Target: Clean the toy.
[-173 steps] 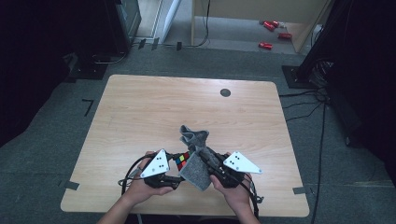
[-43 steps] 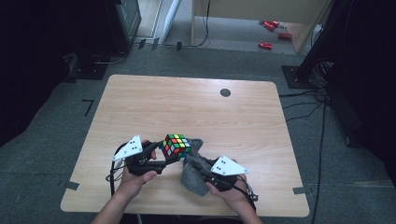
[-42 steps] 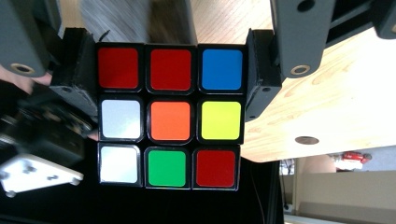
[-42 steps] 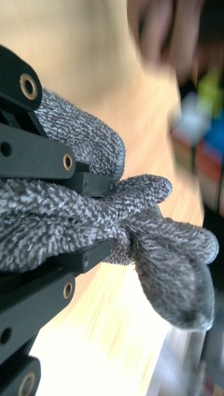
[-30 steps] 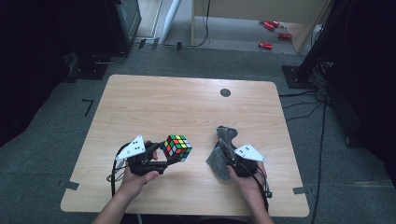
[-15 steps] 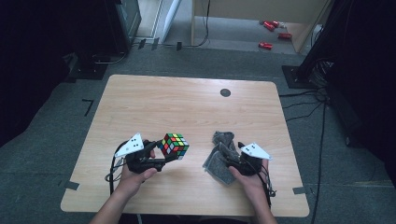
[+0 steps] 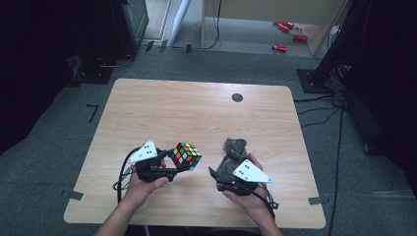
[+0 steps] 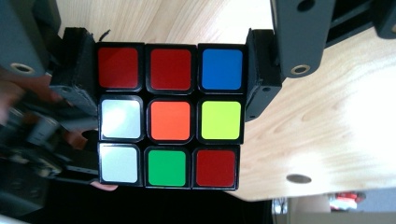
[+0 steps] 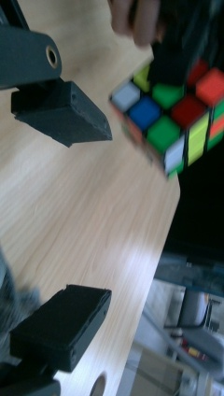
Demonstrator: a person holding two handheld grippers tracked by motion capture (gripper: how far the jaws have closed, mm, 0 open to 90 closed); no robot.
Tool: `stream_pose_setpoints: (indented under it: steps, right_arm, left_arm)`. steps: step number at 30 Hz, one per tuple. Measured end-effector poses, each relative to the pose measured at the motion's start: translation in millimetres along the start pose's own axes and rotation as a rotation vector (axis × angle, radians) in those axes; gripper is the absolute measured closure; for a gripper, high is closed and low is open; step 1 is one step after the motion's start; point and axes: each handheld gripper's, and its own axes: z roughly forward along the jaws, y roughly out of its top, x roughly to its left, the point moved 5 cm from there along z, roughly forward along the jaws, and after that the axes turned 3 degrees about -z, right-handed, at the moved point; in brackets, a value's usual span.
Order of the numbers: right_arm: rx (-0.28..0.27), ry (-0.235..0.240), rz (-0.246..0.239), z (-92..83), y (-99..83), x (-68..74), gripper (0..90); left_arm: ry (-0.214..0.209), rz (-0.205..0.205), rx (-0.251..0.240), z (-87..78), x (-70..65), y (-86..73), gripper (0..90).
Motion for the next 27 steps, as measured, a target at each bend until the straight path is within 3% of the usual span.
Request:
stream_pose_setpoints:
  steps: [5, 14, 24, 27]
  right_arm:
    - [-0.017, 0.063, -0.068, 7.8, -0.9, 20.1, 18.6]
    - [-0.025, 0.053, -0.183, 15.8, -4.5, 33.0, 16.3]
    - [-0.021, 0.032, -0.264, 23.8, -9.6, 42.6, 21.5]
    - [-0.029, 0.014, -0.302, 23.7, -10.1, 44.1, 27.1]
  left_arm:
    - [-0.016, -0.051, 0.026, 4.4, -1.0, -1.2, 34.5]
    - [-0.063, -0.133, 0.108, 13.9, -7.5, -2.9, 34.5]
    - [-0.129, -0.142, 0.179, 23.8, -20.2, -5.6, 34.4]
    - [-0.120, -0.128, 0.175, 24.4, -21.3, -5.7, 34.3]
